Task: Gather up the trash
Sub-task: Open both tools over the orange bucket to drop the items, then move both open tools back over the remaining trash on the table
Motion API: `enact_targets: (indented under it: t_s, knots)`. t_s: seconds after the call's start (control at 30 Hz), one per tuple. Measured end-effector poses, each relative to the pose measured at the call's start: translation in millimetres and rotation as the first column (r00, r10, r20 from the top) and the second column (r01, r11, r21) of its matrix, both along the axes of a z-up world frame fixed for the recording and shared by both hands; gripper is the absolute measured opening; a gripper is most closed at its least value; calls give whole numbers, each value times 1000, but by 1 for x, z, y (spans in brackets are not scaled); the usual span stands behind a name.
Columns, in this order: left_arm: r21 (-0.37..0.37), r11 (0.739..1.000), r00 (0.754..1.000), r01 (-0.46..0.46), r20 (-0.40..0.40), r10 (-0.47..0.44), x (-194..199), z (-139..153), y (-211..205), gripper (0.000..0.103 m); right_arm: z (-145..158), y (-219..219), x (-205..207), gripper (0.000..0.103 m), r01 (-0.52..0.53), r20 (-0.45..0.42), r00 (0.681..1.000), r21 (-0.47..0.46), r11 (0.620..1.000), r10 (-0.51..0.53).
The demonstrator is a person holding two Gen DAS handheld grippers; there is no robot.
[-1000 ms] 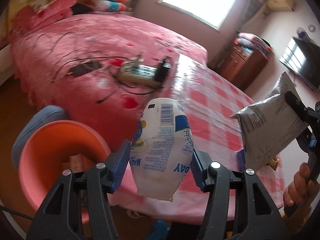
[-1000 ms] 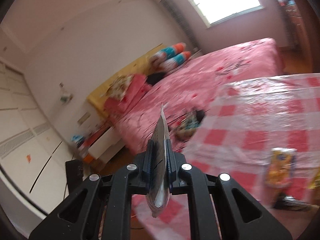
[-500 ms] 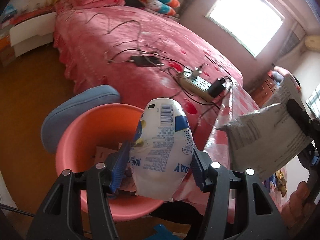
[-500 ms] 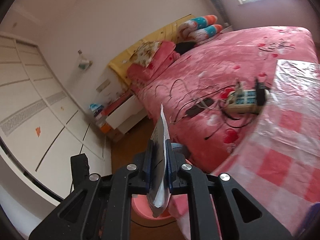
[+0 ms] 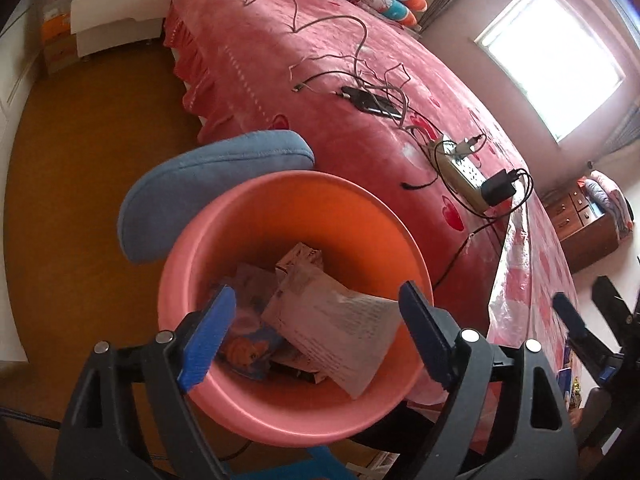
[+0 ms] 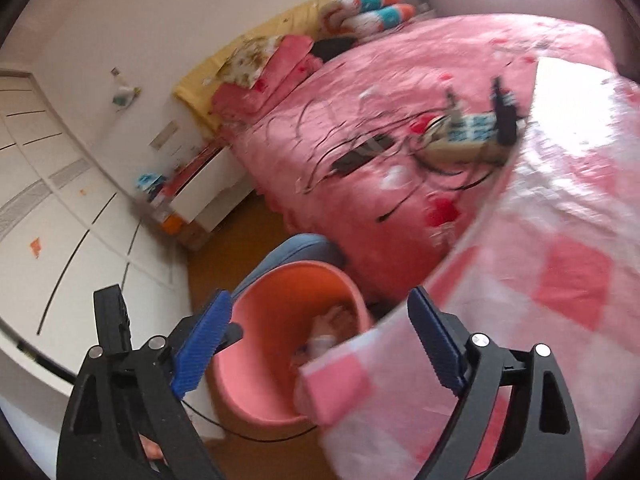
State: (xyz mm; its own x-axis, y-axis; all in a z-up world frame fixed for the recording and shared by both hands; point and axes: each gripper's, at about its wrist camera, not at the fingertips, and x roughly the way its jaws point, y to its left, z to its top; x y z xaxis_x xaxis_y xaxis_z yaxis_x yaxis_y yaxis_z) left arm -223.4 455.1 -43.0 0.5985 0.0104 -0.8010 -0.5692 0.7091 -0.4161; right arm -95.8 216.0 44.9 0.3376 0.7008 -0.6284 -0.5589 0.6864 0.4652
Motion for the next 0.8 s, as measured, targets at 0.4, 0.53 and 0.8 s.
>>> enact_targets:
  t_s: [0.4, 0.53, 0.8]
  knots:
    - [33, 996, 990, 86, 113, -89, 10, 17, -34, 86, 17, -58, -18, 94, 131, 217, 970, -79, 988, -111]
    - [65, 993, 976, 98, 190, -108, 10, 30, -49, 87, 21, -82, -24, 95, 181, 290, 945, -80, 980, -151]
    - [155, 973, 933, 173, 290, -212, 17, 57, -90, 89, 31, -121, -28, 98, 271, 362, 903, -67, 960, -229]
